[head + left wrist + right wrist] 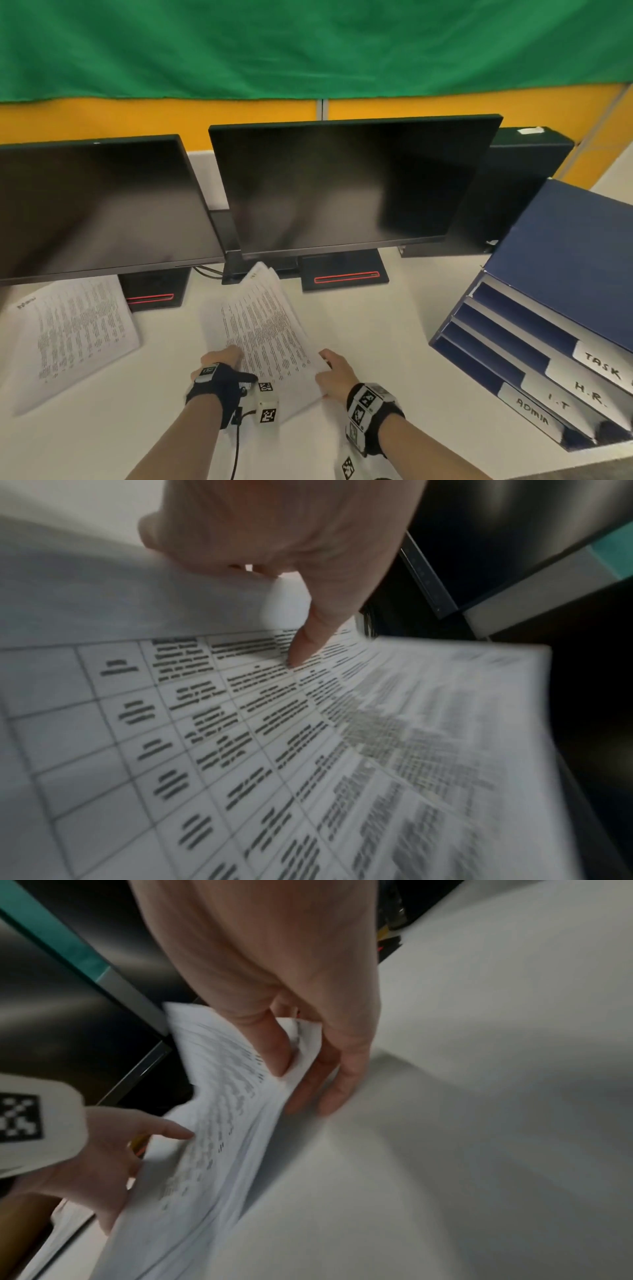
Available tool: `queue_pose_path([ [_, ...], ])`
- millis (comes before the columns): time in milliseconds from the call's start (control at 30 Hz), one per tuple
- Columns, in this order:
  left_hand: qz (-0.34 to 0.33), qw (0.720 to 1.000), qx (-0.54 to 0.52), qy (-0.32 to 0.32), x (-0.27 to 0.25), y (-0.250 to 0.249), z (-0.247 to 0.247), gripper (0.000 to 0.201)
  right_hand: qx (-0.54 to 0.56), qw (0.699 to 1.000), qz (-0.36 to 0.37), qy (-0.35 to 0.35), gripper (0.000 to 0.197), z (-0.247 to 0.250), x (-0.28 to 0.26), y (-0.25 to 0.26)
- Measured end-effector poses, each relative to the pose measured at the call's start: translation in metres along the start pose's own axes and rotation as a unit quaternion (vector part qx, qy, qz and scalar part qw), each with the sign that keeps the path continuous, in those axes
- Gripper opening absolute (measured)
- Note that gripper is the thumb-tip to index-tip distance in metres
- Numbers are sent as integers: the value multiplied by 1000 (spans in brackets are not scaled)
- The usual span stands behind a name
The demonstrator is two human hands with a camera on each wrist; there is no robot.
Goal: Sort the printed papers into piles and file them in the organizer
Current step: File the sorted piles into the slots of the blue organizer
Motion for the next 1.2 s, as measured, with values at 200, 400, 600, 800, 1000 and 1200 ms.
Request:
queue_pose_path([
  [200, -119, 970, -209, 16, -55, -53, 1, 53, -2, 999, 31, -24, 37, 41, -19, -7],
  [400, -358, 897, -251, 71, -130, -109, -18, 25, 118, 972, 84, -186, 27, 93, -40, 46],
  [600, -397, 875, -270, 51, -174, -118, -53, 39, 241, 928, 183, -217, 24, 115, -63, 83],
  [800, -338, 888, -305, 64, -152, -118, -63, 40, 281, 905, 147, -285, 26, 130, -54, 59],
  [1000, -215, 883, -398, 126, -121, -112, -69, 28, 298, 917, 88, -251, 34, 123, -46, 41],
  [1200, -197, 888, -381, 166, -110, -108, -76, 22, 306, 921, 73, -231, 30, 119, -47, 41],
])
Point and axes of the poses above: each hand's wrist, its own x-axis towards the middle knuckle, its own z-axis out of the back of the hand, y = z × x, the point moved 5 cm from there along x, towards the middle knuckle, and after that the axes turned 6 degrees about z, right-handed, at the moved point
